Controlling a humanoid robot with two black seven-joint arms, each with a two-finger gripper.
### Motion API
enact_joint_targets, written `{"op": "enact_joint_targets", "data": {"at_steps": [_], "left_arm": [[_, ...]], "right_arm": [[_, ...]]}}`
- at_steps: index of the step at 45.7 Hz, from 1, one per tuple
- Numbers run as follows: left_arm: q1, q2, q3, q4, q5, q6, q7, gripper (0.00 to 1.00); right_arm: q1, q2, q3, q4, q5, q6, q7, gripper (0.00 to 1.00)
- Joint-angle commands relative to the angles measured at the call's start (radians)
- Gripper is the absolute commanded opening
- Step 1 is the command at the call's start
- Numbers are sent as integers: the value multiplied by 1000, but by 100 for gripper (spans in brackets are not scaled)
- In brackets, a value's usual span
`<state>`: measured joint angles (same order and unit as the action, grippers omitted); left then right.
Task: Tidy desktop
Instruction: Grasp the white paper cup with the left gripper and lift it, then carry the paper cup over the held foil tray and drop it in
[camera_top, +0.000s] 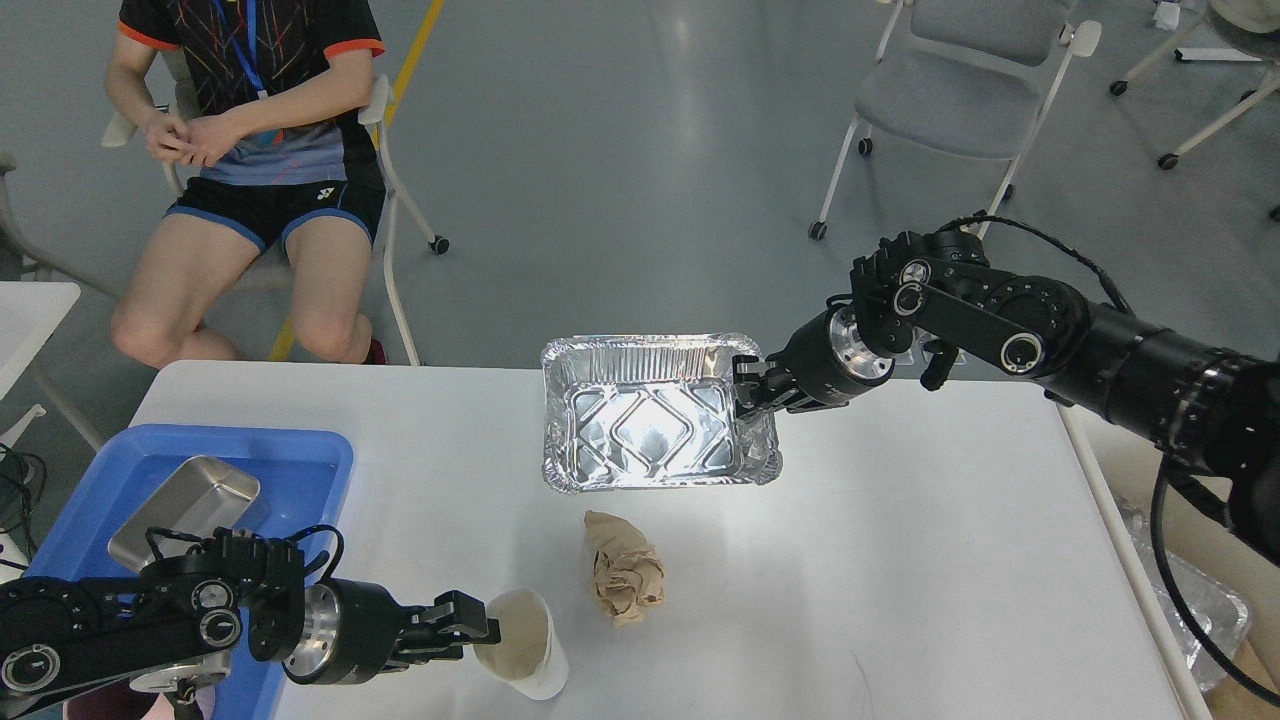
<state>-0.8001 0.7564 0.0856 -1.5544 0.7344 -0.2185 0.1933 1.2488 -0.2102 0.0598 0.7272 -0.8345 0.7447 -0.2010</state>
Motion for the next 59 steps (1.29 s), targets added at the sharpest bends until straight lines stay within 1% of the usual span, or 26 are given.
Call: {"op": "enact_joint_targets", "data": {"at_steps": [1, 3, 4, 13, 17, 22, 26, 29, 33, 35, 37, 42, 48, 54, 59], "left_arm": [[2, -2, -7, 2, 0, 13, 2, 8], [2, -2, -10, 2, 0, 15, 3, 2], [2, -3, -12, 2, 2, 15, 3, 1], [1, 4, -15, -9, 74, 4, -3, 0], [-2, 59, -75, -74, 72, -36, -6, 0], [-5, 179, -182, -148, 71, -159, -6, 0], [-1, 283, -294, -193, 68, -289, -12, 0], [1, 357, -395, -207, 59, -389, -34, 0], [1, 426, -544, -205, 19, -514, -78, 0], [2, 458, -614, -203, -10, -567, -83, 0], [2, 484, -676, -200, -41, -602, -84, 0], [1, 534, -829, -179, -116, -650, -74, 0], [-2, 569, -944, -158, -139, -693, -72, 0], [-7, 609, -1001, -135, -165, -720, -72, 0], [-8, 594, -1003, -98, -167, -710, -69, 0]], "right_arm": [[0, 0, 0, 1, 0, -7, 0, 0], [0, 0, 0, 3, 0, -7, 0, 0], [0, 0, 0, 3, 0, -7, 0, 0], [0, 0, 0, 3, 0, -10, 0, 0], [0, 0, 0, 3, -2, -19, 0, 0], [0, 0, 0, 3, -3, -19, 0, 0], [-2, 0, 0, 0, -6, -21, 0, 0], [0, 0, 0, 0, -8, -27, 0, 0], [0, 0, 0, 1, -8, -28, 0, 0], [0, 2, 0, 1, -8, -28, -1, 0], [0, 2, 0, 1, -8, -30, -1, 0], [0, 5, 0, 1, -8, -34, -2, 0], [0, 6, 0, 3, -8, -34, -6, 0], [1, 6, 0, 5, -6, -34, -8, 0], [1, 8, 0, 5, -8, -34, -8, 0]]}}
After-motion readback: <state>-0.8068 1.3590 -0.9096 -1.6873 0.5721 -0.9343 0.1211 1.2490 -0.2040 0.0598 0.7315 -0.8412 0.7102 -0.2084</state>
